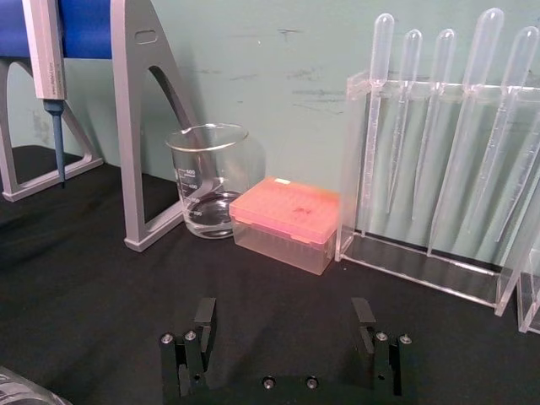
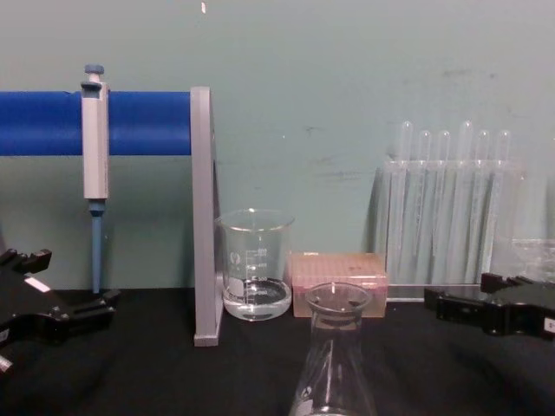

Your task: Grasp the erlenmeyer flask with one hand, shake it three times, then place it back.

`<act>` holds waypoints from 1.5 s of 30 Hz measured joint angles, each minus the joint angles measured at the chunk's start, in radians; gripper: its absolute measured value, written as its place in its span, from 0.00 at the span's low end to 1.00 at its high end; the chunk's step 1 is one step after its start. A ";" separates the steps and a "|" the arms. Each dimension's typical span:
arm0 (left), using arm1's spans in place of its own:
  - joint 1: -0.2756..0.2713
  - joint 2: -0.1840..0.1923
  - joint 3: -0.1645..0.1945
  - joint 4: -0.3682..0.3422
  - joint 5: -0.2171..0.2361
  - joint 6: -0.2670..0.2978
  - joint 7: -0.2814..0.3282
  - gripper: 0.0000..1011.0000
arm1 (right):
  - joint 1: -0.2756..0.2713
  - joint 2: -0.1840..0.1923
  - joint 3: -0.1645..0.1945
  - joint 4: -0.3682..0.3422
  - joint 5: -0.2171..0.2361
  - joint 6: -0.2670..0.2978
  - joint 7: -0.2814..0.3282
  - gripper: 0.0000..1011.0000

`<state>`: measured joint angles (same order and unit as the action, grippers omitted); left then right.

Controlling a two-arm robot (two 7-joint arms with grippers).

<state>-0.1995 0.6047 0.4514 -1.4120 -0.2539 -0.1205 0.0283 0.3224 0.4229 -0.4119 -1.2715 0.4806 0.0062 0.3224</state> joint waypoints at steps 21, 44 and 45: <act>0.000 0.000 0.000 0.000 0.000 0.000 0.000 0.99 | 0.002 0.002 -0.004 0.001 0.000 0.000 0.000 0.99; 0.000 0.000 0.000 0.000 0.000 0.000 0.000 0.99 | 0.002 0.002 -0.005 0.002 0.001 0.000 0.001 0.99; 0.000 0.000 0.000 0.000 0.000 0.000 0.000 0.99 | 0.002 0.002 -0.005 0.002 0.001 0.000 0.001 0.99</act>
<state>-0.1995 0.6047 0.4514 -1.4119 -0.2539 -0.1205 0.0283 0.3248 0.4251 -0.4170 -1.2700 0.4818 0.0060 0.3230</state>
